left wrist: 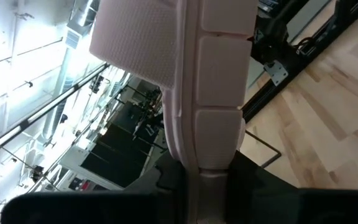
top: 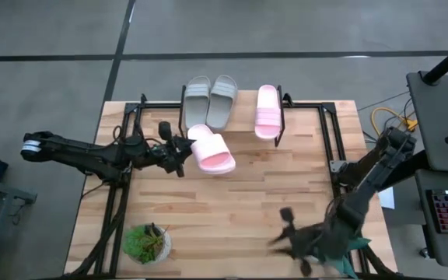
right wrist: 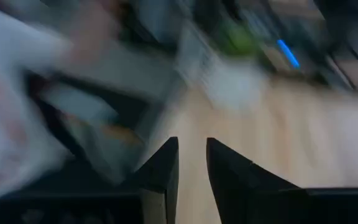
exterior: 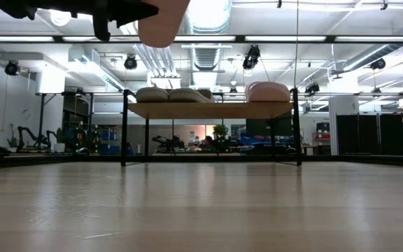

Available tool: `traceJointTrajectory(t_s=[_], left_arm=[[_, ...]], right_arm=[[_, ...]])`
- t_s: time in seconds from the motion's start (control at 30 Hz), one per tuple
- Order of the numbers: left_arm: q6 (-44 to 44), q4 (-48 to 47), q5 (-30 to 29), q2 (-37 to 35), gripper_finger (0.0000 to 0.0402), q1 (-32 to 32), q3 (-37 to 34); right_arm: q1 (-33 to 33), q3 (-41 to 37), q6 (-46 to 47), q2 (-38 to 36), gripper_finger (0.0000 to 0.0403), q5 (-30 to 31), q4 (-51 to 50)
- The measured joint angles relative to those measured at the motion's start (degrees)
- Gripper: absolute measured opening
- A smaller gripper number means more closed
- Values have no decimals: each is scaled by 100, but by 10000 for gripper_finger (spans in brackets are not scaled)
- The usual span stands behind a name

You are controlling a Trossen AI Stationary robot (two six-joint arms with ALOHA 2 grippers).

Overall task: Pick and place slides into the shelf
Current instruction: Put the pink slipper onto the shelf

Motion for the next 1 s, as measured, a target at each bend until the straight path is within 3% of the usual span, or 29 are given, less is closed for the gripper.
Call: traceJointTrajectory(t_s=[0.1,0.2,0.3,0.43,0.5,0.67,0.9,1.0], left_arm=[[1,64,7,49,46,0,0],[7,-3,6,66,46,0,-4],[11,10,-30,71,46,0,-4],[52,-8,-274,63,46,31,-4],[35,-116,-309,15,45,37,-9],[20,-244,-400,19,44,39,-38],[194,-322,-429,402,44,83,-46],[345,-330,-423,654,44,83,-46]], right_arm=[[-214,-973,-1612,-134,77,-1129,2863],[-477,-1504,-2767,-93,88,-1072,4080],[-792,-1606,-3424,43,106,-287,4064],[-1347,-1352,-3914,458,144,-198,3982],[-1558,-1097,-4328,716,164,315,3781],[-1418,-169,-5333,1322,199,2489,2891],[-925,1189,-6379,1885,205,4286,1747],[-916,1629,-6630,2002,205,4563,1296]])
